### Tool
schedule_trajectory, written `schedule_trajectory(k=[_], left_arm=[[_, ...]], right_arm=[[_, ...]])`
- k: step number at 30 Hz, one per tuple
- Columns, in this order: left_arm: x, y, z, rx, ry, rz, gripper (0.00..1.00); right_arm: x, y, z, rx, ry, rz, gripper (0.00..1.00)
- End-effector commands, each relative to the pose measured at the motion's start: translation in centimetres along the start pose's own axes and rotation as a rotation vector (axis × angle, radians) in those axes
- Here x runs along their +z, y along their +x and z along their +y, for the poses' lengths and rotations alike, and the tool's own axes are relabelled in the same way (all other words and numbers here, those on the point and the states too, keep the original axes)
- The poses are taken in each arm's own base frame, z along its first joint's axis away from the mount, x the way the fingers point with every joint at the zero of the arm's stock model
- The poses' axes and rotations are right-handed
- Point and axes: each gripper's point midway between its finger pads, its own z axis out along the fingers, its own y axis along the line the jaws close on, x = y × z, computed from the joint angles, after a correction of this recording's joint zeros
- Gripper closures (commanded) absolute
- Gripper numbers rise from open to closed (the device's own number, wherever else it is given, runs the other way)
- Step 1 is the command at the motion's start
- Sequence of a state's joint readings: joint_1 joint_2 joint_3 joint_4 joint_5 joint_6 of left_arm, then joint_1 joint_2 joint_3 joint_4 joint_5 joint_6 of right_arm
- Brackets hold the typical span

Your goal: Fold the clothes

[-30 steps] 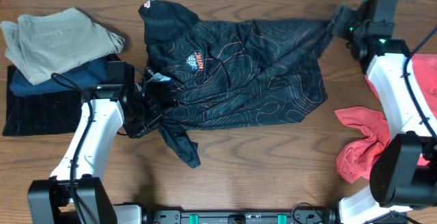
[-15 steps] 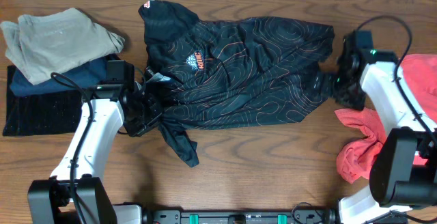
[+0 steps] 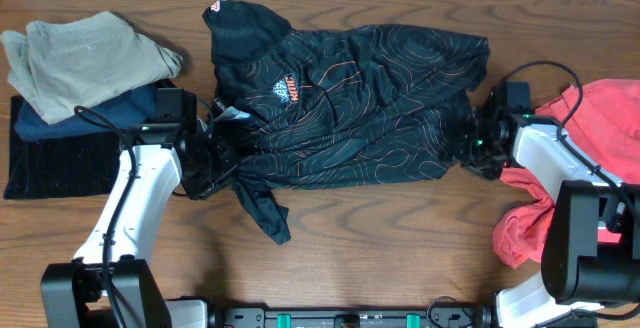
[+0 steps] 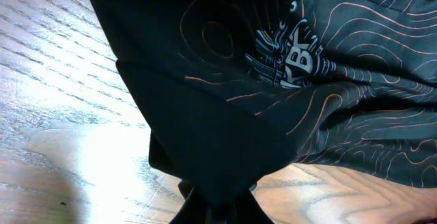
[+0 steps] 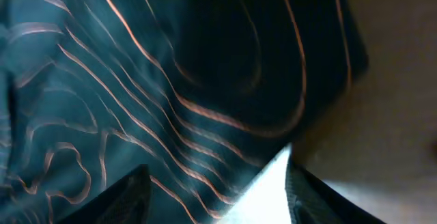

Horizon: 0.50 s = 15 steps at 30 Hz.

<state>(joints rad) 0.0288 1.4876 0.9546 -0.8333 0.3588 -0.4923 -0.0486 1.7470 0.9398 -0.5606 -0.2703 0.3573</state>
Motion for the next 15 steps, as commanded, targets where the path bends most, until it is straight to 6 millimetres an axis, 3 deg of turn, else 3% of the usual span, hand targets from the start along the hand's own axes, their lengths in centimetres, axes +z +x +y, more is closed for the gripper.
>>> schedule_trajectory(k=[1,4,6,11,15], left_arm=[[0.0,0.0,0.3,0.015,-0.015,-0.005,0.94],[0.0,0.0,0.3,0.015,-0.015,-0.005,0.94],[0.0,0.0,0.3,0.015,-0.015,-0.005,0.94],[0.0,0.1,0.3,0.015,-0.015,-0.005,0.94],[0.0,0.0,0.3,0.015,-0.015,-0.005,0.94]], right_arm=[[1.3,1.7,0.2,0.017,-0.003,0.029,0.50],[1.8,2.2,0.6,0.021,-0.007,0.029,0.86],[1.9,2.3,0.8,0.015,-0.005,0.030,0.99],[0.9,2.7,-0.3,0.044,0.045,0.061,0.99],[-3.0,2.3,-1.8,0.081,0.137,0.121,0.99]])
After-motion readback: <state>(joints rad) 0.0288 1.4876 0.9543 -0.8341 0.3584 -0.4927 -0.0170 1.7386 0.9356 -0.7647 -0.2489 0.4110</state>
